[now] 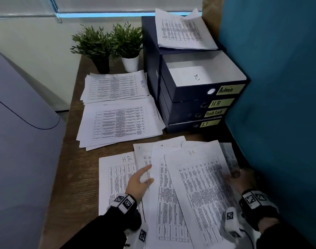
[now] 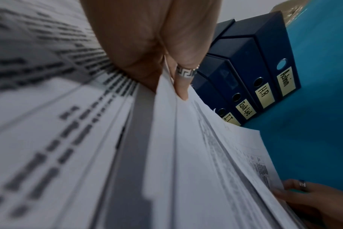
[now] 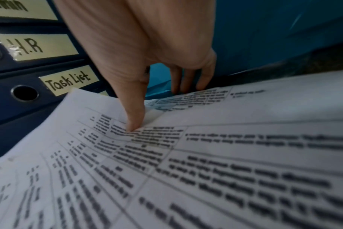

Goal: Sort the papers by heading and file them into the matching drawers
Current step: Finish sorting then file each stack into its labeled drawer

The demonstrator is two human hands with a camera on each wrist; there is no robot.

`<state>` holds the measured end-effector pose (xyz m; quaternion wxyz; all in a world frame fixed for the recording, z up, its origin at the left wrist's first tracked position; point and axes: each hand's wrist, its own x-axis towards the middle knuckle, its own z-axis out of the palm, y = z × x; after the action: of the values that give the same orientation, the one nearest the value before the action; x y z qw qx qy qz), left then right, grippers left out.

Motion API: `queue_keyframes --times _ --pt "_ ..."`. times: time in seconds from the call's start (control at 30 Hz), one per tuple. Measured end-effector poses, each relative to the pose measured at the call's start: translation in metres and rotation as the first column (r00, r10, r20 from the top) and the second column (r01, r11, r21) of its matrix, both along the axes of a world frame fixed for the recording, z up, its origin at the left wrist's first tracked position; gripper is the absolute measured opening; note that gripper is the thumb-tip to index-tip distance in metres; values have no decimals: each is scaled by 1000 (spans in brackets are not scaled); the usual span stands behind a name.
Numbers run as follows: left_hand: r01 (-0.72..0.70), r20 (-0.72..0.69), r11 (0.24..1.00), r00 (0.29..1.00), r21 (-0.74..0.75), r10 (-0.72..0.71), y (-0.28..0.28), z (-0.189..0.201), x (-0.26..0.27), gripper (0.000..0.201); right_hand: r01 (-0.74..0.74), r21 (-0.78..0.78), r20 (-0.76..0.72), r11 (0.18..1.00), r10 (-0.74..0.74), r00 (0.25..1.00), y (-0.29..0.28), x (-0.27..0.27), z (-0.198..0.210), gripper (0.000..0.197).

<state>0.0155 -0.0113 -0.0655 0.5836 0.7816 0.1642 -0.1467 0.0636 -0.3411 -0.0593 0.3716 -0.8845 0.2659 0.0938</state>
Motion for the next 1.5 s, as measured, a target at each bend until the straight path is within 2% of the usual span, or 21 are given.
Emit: queue_keyframes --times 0.17,0.23,0.3,0.33,0.4,0.47,0.53,0.6,0.63,0.67,0.73,0.77,0.87,0.97,1.03,1.13,1.2,1.3,1.37,1.43,1.5 --pt "-11 19 1000 1000 -9 11 0 -1 1 48 23 52 89 998 -27 996 -4 -1 7 26" --pt "-24 24 999 999 -24 25 -1 -1 1 49 56 217 237 975 -108 966 -2 -5 18 19" --pt "-36 34 999 999 -34 37 0 0 1 52 39 420 284 907 -172 943 -5 -11 23 51" --pt "-39 42 999 998 -29 40 0 0 1 55 -5 476 285 879 -149 947 -9 -13 22 57" --pt "-58 46 998 997 -27 59 0 -1 1 60 -95 560 240 823 -52 969 -17 -13 16 50" --pt "-86 41 995 995 -59 88 2 0 2 63 -141 585 164 799 54 985 -22 -13 8 69" --pt "-93 35 989 995 -119 98 4 -2 3 61 -130 599 104 790 85 991 -17 -14 4 69" --pt "-89 10 978 996 -188 93 6 -4 4 57 -168 595 82 786 149 985 -11 -14 -1 81" --pt "-89 -12 971 996 -223 89 6 -3 4 56 -200 563 76 802 191 979 -8 -14 -4 79" --pt "-99 -32 962 995 -253 94 6 -3 4 55 -229 534 69 814 228 971 -3 -14 -6 64" --pt "-127 -49 944 992 -303 118 5 -3 4 55 -268 471 81 840 262 962 8 -15 -8 19" --pt "-136 -52 936 991 -325 126 4 -2 4 53 -288 424 86 859 278 957 12 -14 -9 10" --pt "-109 -47 920 994 -377 99 0 11 2 56 -241 445 94 862 223 970 22 -12 -9 17" --pt "-13 -33 907 999 -421 -1 -7 29 2 63 -231 490 139 840 186 973 23 -10 -9 25" --pt "54 -36 885 996 -462 -79 -11 34 2 67 -154 575 161 804 74 984 22 -9 -7 26" --pt "146 -32 851 982 -505 -187 -15 36 3 60 -57 605 184 794 -70 980 8 -6 -11 53" --pt "187 -51 829 967 -526 -250 -17 36 3 53 -20 656 186 755 -135 973 -1 -3 -12 61" --pt "220 -75 786 944 -578 -320 -20 37 0 63 -68 734 162 676 -77 984 2 -5 -7 79" --pt "254 -68 758 928 -601 -366 -22 41 -3 51 -110 772 112 626 36 993 11 -10 -2 85" --pt "256 -73 740 922 -622 -381 -23 47 -5 39 -140 761 74 634 130 989 19 -11 -2 88" --pt "181 -102 744 943 -643 -317 -19 52 -3 31 -165 704 80 691 154 985 22 -8 -3 92"
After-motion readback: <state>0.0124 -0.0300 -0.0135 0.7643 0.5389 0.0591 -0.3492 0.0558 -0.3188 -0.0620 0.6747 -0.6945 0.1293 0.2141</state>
